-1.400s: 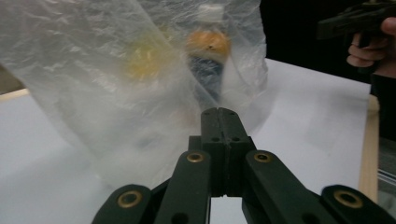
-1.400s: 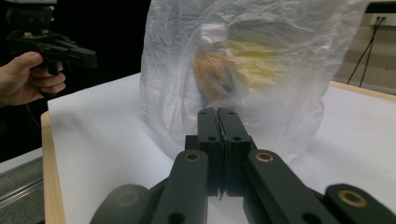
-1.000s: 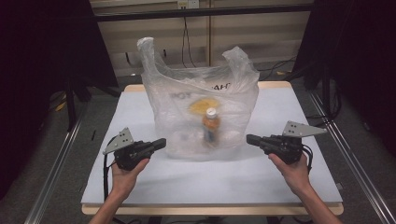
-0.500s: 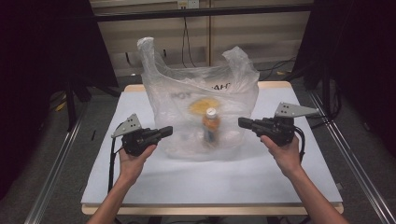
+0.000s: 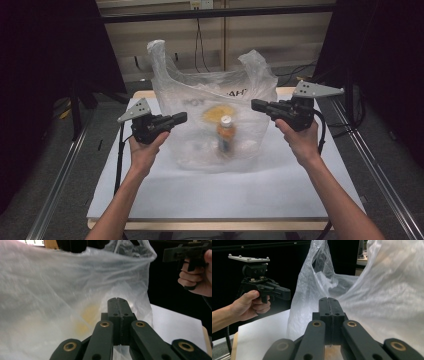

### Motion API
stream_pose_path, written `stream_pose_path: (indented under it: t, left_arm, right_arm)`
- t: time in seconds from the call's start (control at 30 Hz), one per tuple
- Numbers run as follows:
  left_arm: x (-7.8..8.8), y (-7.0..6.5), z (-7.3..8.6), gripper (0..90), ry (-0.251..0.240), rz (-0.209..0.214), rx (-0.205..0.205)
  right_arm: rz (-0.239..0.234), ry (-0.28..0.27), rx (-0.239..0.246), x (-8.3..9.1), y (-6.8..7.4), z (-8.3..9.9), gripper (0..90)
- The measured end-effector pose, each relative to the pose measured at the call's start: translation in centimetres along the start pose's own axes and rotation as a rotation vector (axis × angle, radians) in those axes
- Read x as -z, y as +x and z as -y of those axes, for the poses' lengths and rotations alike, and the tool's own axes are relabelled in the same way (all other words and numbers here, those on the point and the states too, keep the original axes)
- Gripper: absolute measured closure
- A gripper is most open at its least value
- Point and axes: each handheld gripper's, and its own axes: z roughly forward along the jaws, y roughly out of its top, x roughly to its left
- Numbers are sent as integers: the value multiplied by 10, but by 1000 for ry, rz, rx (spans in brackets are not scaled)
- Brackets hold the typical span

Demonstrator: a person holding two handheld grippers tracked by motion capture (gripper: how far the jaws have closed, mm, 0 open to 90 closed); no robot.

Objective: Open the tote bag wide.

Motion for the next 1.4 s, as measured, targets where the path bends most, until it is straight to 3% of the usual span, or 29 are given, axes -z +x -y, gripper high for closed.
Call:
stream_pose_path:
  t: [0.33, 0.67, 0.77, 0.9, 1.13, 1.4]
  left_arm:
    - [-19, 8, -24, 900, -12, 12, -12]
    - [-39, 14, -40, 900, -19, 18, -18]
    - [-48, 14, -44, 900, 1, 23, -17]
    - [-60, 10, -35, 900, 21, 47, -9]
    - [-78, 2, -15, 900, 82, 77, -12]
    - [-85, -2, 9, 900, 111, 95, 8]
  right_arm:
    - [2, 8, 18, -24, -4, -25, 900]
    - [60, 108, 40, -60, -16, -34, 900]
    - [64, 131, 36, -66, -18, -35, 900]
    - [74, 155, 15, -76, -23, -28, 900]
    - [60, 270, 2, -88, -21, 11, 900]
    - [40, 303, -24, -84, -19, 41, 900]
